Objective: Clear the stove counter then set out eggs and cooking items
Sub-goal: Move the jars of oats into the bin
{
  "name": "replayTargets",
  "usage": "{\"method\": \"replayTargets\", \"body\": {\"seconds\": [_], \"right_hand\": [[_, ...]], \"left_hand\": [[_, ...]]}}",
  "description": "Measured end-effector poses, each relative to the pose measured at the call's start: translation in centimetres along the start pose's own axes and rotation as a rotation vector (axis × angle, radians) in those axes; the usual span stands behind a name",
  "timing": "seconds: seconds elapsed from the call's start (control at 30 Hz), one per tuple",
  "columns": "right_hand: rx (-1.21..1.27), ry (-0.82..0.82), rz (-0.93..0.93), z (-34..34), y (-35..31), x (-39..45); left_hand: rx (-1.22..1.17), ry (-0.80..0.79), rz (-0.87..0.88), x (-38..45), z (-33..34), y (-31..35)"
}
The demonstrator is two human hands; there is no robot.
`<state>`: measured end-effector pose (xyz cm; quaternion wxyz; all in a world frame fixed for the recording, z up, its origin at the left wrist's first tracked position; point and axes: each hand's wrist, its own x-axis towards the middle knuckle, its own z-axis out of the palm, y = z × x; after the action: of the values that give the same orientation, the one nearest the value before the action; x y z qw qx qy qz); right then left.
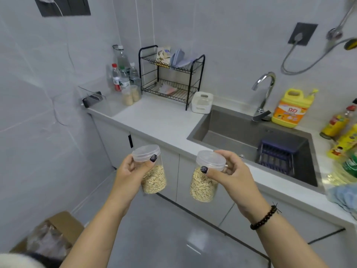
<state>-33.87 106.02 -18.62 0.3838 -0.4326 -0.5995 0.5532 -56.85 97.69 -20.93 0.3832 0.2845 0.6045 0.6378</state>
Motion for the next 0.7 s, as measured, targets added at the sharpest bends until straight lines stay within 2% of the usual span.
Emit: {"method": "replayTargets", "body": {"seconds": [0.23, 0.53, 0.7], "right_hand": [[-0.051, 0.0, -0.033, 6.9, -1.1, 11.1], [-0.071, -0.117, -0.043, 15.3, -1.8, 24.9], [-0.081, -0.233, -0.046, 21.1, -1.0, 35.2]], "left_hand": [[0.04, 0.005, -0.005, 11.9, -3.7, 2.3], [0.048, 0.122, -0.021, 22.9, -8.7, 3.7], [0.086, 0.197, -0.007, 32.2, -11.5, 5.0]]}}
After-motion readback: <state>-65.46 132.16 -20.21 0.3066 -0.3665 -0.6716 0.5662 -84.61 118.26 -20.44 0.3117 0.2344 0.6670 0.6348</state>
